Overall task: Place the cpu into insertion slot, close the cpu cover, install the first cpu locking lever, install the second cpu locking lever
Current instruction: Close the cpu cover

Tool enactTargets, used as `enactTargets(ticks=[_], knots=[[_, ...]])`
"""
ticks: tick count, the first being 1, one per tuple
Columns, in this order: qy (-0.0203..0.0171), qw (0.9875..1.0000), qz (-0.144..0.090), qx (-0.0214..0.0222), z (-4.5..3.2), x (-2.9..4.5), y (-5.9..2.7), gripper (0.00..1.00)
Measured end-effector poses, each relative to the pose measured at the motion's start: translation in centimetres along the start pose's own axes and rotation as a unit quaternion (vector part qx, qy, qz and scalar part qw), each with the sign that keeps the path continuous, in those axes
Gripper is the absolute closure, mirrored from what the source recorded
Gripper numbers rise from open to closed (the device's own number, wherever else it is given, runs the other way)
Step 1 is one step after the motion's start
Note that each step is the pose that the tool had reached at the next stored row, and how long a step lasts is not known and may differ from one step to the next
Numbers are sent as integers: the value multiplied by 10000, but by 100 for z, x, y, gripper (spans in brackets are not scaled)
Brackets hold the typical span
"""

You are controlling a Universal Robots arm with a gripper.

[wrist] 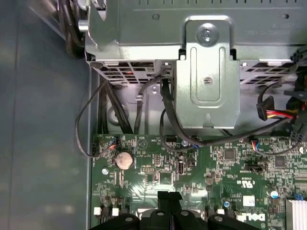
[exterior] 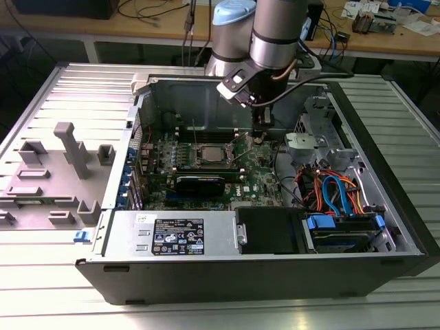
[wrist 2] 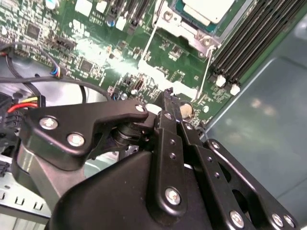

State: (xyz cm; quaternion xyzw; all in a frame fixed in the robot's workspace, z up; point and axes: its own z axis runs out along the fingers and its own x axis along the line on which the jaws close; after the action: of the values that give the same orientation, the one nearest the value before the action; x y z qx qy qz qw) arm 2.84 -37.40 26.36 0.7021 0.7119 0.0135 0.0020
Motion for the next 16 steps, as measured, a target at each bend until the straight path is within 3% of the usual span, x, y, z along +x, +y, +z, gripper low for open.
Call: enactTargets(ticks=[3,16], knots=[[-1,10000,-16,1,11,2,39,89],[1,10000,-19,0,17,3,64,89]])
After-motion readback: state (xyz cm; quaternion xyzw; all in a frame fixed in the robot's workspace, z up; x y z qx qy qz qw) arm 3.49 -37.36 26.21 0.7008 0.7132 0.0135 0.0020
